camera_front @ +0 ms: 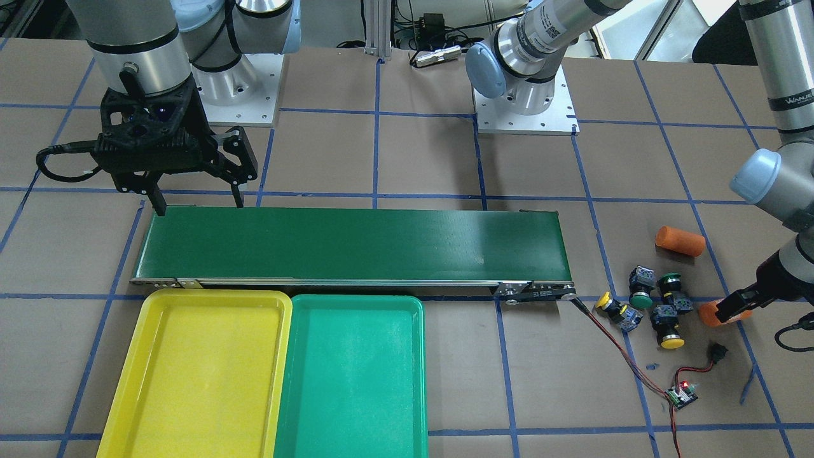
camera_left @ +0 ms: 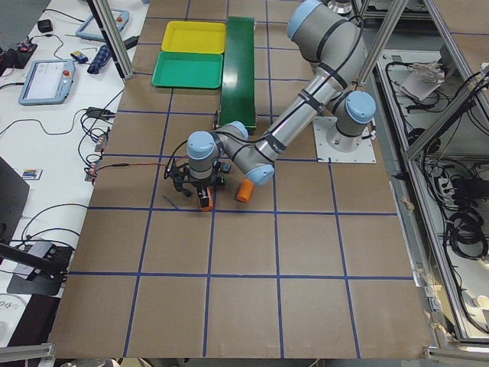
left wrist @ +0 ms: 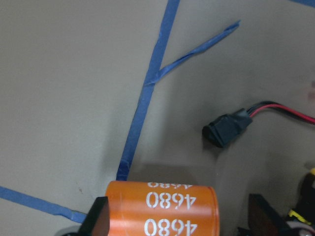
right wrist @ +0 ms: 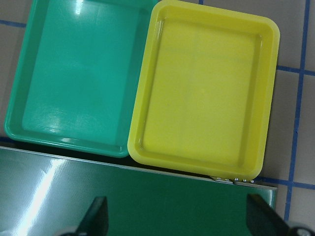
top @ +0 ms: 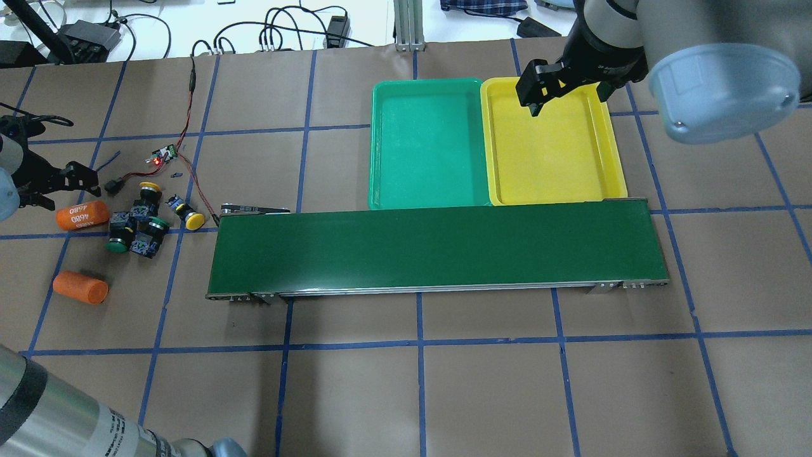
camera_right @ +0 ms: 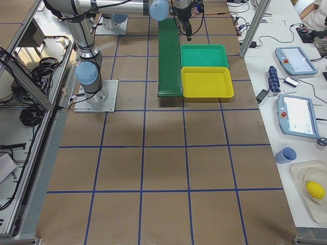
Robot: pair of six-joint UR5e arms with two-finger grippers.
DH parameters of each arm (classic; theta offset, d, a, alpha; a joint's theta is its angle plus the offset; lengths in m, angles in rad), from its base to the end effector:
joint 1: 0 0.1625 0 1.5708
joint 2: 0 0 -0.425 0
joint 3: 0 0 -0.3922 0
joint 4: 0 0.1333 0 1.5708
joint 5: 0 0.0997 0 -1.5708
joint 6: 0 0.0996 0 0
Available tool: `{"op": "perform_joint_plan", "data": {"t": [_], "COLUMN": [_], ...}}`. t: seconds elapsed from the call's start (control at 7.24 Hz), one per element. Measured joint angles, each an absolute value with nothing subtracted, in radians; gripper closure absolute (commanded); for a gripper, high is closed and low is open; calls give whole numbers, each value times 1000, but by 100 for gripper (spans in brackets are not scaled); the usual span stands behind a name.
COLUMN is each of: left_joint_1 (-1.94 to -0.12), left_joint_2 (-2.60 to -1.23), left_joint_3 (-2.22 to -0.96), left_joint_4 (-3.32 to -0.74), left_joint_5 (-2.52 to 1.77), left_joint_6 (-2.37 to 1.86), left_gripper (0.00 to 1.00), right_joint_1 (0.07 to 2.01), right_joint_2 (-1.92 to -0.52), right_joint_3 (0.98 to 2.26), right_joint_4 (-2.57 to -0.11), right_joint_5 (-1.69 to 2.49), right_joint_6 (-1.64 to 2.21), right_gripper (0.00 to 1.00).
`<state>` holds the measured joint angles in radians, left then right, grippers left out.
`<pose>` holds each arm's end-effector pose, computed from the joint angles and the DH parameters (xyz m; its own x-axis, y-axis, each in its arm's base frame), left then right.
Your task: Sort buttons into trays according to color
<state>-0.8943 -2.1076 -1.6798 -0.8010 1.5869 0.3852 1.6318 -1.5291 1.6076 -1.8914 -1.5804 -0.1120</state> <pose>0.2991 -0.5829 0.2052 -0.9548 -0.2908 -0.0613 -0.2833 0.9529 -0.1086 0.1644 -0.5203 0.4836 -0.9854 -0.1666 0.0361 -0.1704 0.9564 -0.2372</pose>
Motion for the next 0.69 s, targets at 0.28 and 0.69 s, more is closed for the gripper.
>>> {"op": "perform_joint_plan", "data": {"t": [0.28, 0.69], "left_joint_1": [-895, -896], "left_joint_2": [-2118, -2132], "left_joint_3": [-1679, -1676], "left_joint_4": [-801, -801], "left_joint_5": [1594, 1597], "left_joint_6": [388, 388], "left_gripper": [0, 3], "right_joint_1": [1632, 1632], "right_joint_2": [-1529, -1529], "right_joint_3": [1608, 1608], "right_joint_4": [-1891, -1890], "right_joint_5": [-1581, -1581], "right_joint_6": [-112, -112], "right_gripper": [0, 0]}}
